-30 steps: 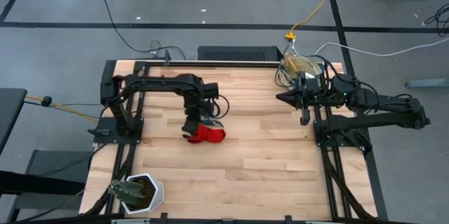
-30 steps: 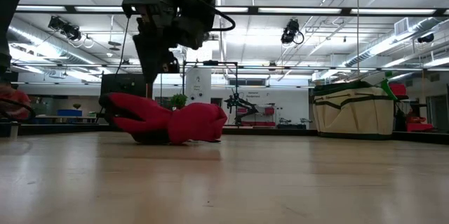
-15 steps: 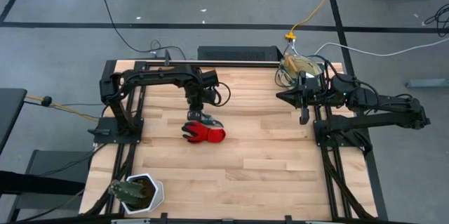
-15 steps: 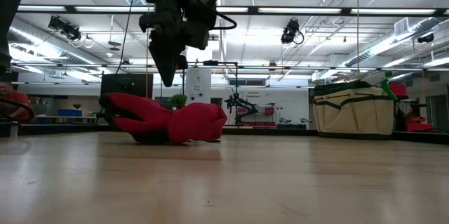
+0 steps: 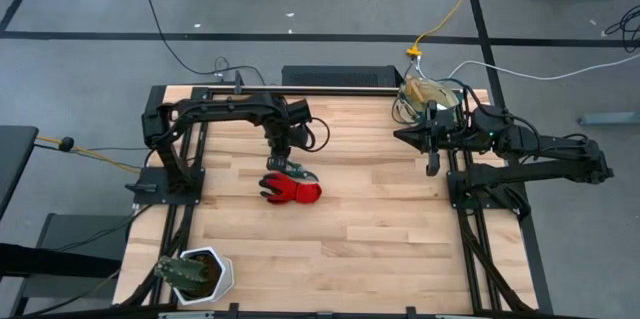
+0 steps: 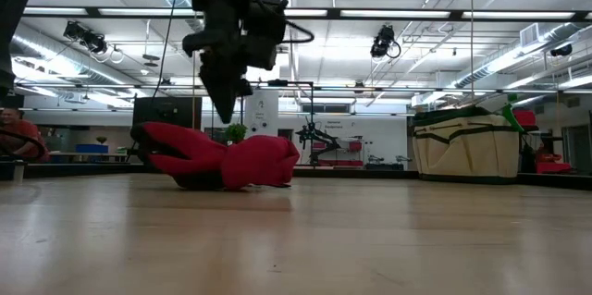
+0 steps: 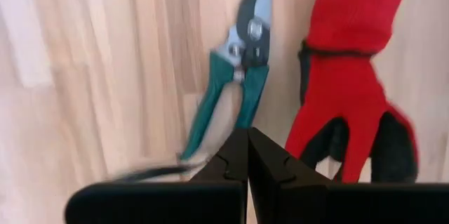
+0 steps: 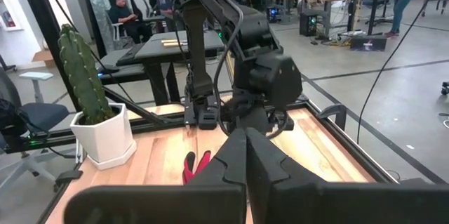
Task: Pick & Place Garden tools in Gardening bag
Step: Put the green shear scissors into the gardening bag
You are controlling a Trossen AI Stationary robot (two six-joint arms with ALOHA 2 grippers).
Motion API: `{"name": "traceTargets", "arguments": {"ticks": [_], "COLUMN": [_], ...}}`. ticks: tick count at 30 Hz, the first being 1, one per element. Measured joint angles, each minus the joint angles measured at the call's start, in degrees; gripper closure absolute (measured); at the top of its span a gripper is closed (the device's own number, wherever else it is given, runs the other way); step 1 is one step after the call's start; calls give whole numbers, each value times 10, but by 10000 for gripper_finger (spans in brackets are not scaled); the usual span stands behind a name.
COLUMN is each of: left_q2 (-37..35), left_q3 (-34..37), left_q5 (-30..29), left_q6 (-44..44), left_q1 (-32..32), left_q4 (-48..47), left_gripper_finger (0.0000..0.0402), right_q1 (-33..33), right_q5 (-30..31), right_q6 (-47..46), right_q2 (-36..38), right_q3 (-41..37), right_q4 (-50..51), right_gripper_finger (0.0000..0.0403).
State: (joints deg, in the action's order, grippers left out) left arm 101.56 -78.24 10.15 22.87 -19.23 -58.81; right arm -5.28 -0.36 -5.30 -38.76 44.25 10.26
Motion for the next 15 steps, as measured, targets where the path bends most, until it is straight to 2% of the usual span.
{"name": "traceTargets", "arguments": {"ticks": [10, 15], "left_q2": [0, 0], "left_q3": [89, 111], "left_q5": [-24, -39], "left_q6": [11, 18], "left_q1": [-6, -6], "left_q4": [78, 108], "left_gripper_finger": [399, 399], "right_q1": [0, 0], "right_q5": [0, 0], "right_q6": [0, 0], "right_q2": [0, 0], "right_q3": [0, 0], "right_q4": [0, 0], "right_gripper_finger": [403, 403]}}
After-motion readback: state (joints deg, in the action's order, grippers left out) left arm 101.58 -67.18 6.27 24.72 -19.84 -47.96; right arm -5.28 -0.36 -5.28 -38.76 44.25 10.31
